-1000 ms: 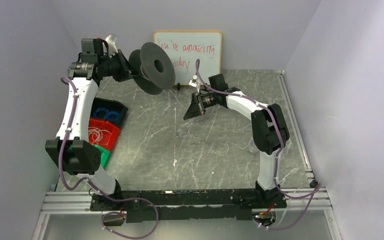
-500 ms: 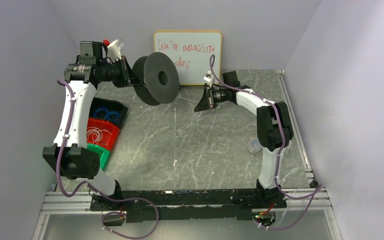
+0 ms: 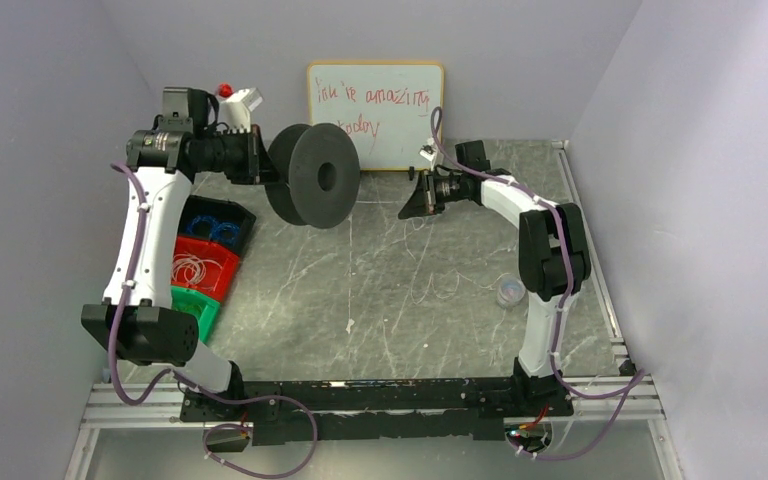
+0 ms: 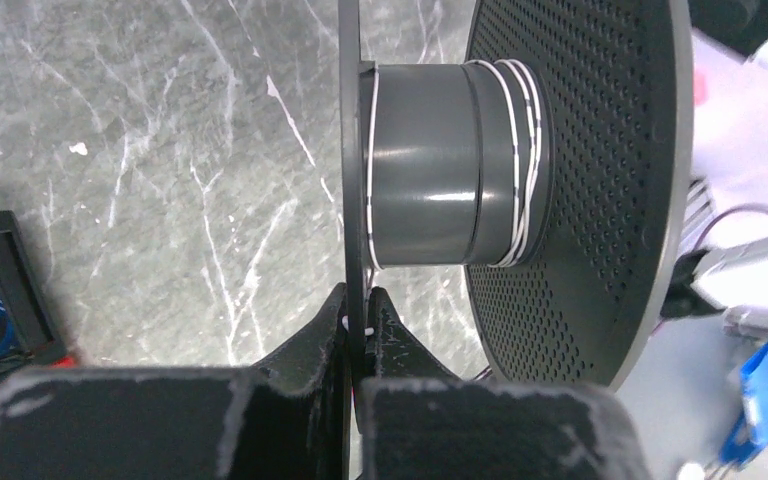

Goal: Wrap the cables
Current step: Wrap the cable around the cable reel.

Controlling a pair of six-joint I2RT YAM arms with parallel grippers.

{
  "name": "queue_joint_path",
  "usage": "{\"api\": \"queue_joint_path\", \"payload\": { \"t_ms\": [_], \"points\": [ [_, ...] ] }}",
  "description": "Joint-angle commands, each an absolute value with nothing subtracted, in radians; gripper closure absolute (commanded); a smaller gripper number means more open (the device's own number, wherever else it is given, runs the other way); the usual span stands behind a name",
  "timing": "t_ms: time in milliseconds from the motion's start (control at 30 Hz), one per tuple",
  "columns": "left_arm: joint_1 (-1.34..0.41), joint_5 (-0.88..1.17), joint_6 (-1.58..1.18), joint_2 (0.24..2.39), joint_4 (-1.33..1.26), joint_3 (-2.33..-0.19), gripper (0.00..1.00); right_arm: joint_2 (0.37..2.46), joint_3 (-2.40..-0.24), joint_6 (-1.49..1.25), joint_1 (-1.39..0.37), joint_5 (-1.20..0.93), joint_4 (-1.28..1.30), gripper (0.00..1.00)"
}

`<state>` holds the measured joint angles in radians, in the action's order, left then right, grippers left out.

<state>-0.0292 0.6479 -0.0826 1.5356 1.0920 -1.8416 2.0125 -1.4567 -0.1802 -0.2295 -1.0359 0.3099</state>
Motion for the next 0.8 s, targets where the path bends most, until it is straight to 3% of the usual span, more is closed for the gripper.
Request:
{"api": "queue_joint_path", "payload": {
  "t_ms": [0, 333, 767],
  "points": [
    [-0.082, 0.658, 0.111, 1.512, 1.139, -1.862, 0.98, 1.99, -1.519, -0.172, -0.198, -1.004, 0.356, 0.96],
    [-0.344, 0.231, 0.214, 1.511, 1.095, -1.76, 0.98, 1.905, -1.571, -0.185, -0.198, -1.142, 0.387, 0.99],
    [-0.486, -0.138, 0.158, 1.597, 0.952, -1.674, 0.98, 1.751, -1.475, -0.397, -0.246, -1.358, 0.099, 0.99]
  ]
}}
